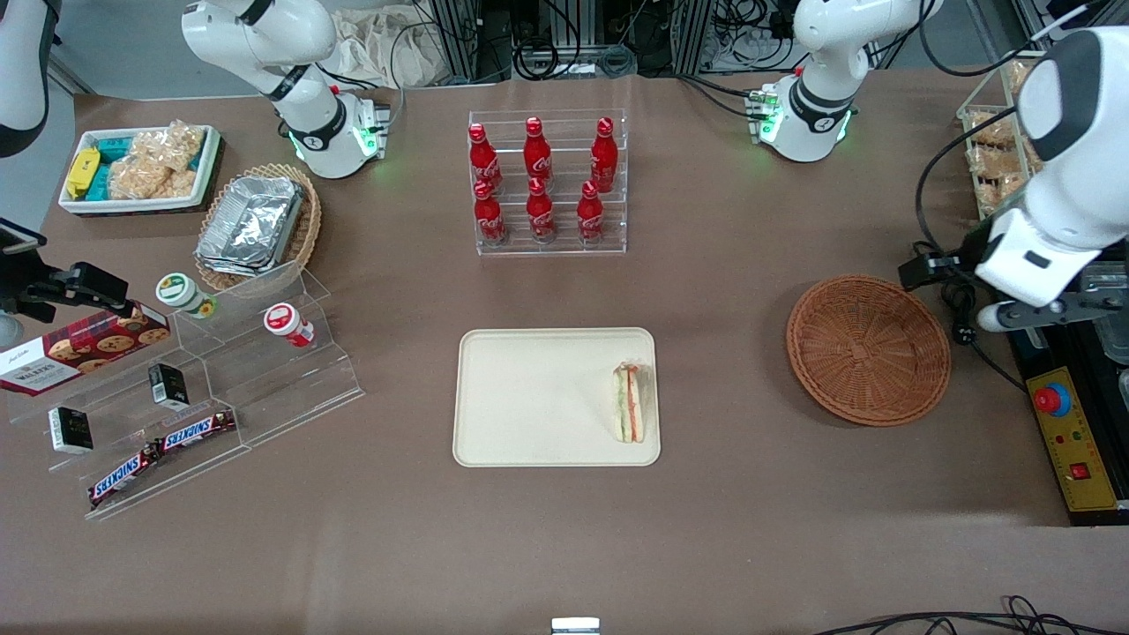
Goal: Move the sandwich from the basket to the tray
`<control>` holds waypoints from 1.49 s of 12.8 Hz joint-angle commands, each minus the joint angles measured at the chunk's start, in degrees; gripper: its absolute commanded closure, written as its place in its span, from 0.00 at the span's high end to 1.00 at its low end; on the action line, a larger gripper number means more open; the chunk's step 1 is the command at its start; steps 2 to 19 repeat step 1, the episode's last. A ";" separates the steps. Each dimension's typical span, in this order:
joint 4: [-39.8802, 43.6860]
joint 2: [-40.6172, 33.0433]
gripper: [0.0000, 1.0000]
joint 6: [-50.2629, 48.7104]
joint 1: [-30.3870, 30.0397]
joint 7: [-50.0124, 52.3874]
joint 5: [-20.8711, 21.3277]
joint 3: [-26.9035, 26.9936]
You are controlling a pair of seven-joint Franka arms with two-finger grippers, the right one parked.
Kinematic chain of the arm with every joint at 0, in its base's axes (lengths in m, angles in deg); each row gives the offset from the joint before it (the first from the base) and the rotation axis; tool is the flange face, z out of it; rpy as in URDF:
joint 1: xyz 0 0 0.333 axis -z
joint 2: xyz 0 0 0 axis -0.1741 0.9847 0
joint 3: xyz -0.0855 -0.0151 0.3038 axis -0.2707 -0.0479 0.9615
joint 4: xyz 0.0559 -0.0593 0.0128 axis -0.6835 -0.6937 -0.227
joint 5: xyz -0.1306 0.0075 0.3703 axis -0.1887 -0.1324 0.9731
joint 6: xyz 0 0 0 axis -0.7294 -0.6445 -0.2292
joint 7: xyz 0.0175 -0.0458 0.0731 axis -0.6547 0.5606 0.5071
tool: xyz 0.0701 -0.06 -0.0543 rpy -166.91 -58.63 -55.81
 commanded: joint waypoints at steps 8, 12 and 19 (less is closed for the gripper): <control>10.90 7.67 0.99 -7.24 0.04 -1.21 0.93 -0.92; 10.90 7.67 0.99 -7.24 0.04 -1.21 0.93 -0.92; 10.90 7.67 0.99 -7.24 0.04 -1.21 0.93 -0.92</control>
